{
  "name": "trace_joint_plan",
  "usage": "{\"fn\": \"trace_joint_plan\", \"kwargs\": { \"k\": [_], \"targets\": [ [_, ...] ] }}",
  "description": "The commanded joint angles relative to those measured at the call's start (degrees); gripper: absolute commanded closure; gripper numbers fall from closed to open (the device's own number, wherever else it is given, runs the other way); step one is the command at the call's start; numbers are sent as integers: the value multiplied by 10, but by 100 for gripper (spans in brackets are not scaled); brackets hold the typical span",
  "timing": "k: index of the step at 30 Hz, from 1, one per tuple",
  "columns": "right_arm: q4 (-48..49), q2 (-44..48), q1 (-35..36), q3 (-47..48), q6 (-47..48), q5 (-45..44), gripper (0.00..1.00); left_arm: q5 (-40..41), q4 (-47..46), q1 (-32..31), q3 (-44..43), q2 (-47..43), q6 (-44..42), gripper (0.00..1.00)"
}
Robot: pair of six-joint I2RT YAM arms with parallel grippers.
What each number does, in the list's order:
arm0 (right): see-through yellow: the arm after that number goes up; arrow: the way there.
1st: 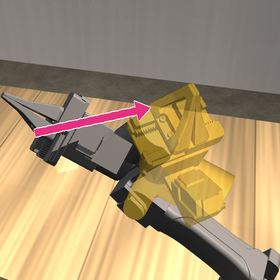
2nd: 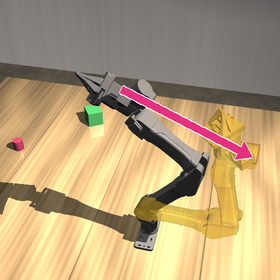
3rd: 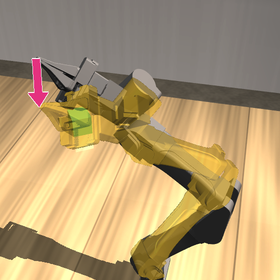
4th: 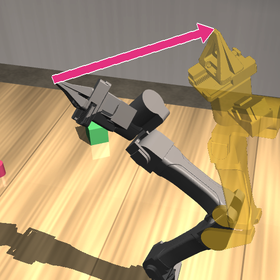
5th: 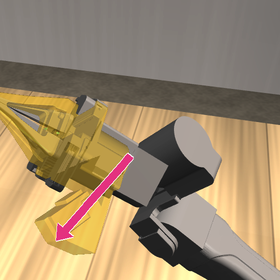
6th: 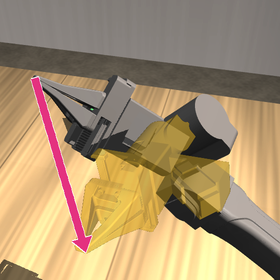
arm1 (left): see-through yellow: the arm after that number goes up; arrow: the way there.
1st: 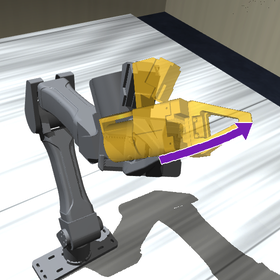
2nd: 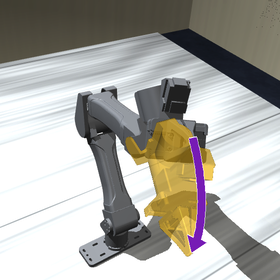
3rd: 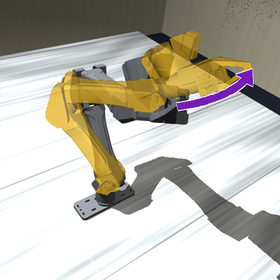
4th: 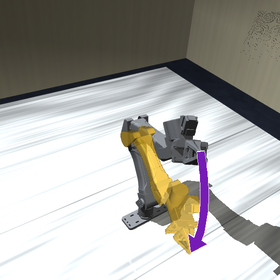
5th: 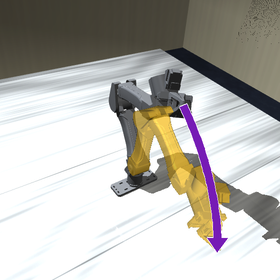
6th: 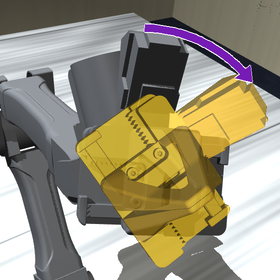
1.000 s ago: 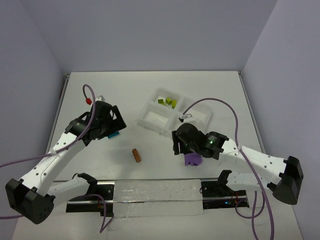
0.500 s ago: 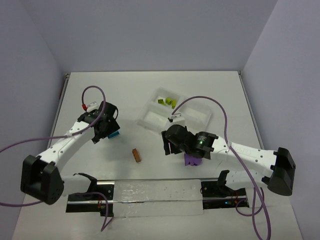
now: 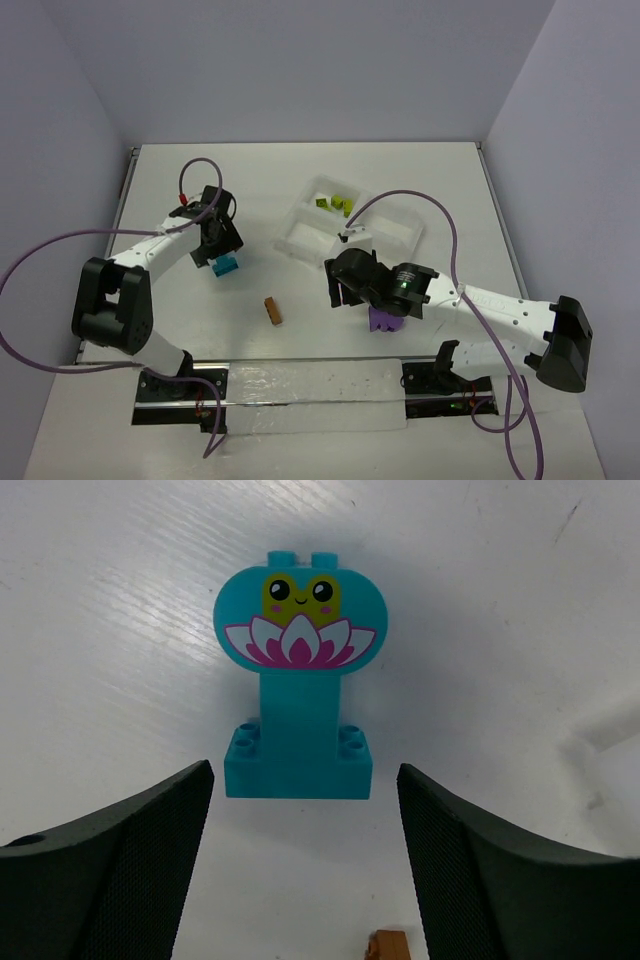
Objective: Sort the legos into containers by color
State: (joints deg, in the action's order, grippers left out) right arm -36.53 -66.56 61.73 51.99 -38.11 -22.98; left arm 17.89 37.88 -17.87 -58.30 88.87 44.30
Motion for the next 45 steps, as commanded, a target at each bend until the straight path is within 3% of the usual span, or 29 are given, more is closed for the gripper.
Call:
{"fn": "trace_joint_plan", "kwargs": {
  "k": [1, 21, 27, 32, 35, 37, 39, 45],
  "targets": [
    [4, 6, 2, 21, -3, -22, 29, -5, -25, 3, -43, 30, -19, 26],
    [-8, -16, 1, 42, 9, -30, 29, 30, -55, 7, -24, 71, -23, 38],
    [-6, -28, 1, 52, 14, -27, 29, 30, -61, 8, -19, 68, -27, 54],
    [-7, -29, 2, 55, 16, -30, 29, 30, -62, 8, -20, 72, -37, 57],
    [-7, -29, 1, 56, 16, -30, 29, 28, -63, 8, -18, 72, -41, 66],
    [-8, -29, 1, 57, 16, -30, 29, 27, -63, 8, -20, 68, -46, 77],
    [-11, -28, 1, 60, 16, -33, 29, 23, -53, 8, -30, 53, -53, 98],
    [-17, -9, -29, 84, 33, -13, 29, -94, -47, 7, -46, -47, -132, 100]
  ]
}}
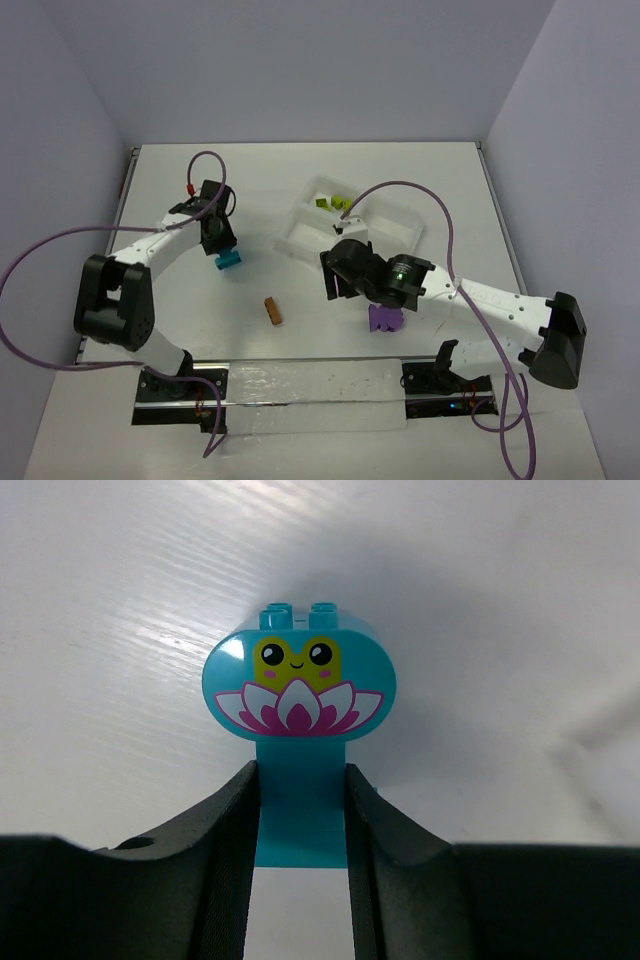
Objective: Sort the legos into containers by color
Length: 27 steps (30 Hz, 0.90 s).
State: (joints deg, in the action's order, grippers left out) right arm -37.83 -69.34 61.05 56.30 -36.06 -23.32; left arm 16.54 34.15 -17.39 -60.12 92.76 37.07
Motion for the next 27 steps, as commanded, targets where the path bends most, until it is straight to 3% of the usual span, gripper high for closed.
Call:
{"fn": "trace_joint_plan", "kwargs": {
  "k": [1, 5, 11, 17, 22, 27],
  "targets": [
    [-3, 26, -39, 49, 19, 8, 29, -131, -13, 2, -31, -136, -81, 100],
    [-4, 42, -99, 79, 47, 91, 29, -252, -31, 2, -39, -201, -111, 100],
    [-19, -9, -171, 212, 48, 209, 28, -357, -113, -26, -38, -257, -88, 100],
    [11, -98, -173, 346, 13, 261, 28, -319, -117, -86, -67, -234, -93, 100],
    [7, -193, -183, 436, -8, 266, 28, -305, -112, -88, -100, -221, -102, 100],
    [5, -233, -191, 463, -32, 263, 25, -326, -114, -91, -100, -221, -98, 100]
  ]
}}
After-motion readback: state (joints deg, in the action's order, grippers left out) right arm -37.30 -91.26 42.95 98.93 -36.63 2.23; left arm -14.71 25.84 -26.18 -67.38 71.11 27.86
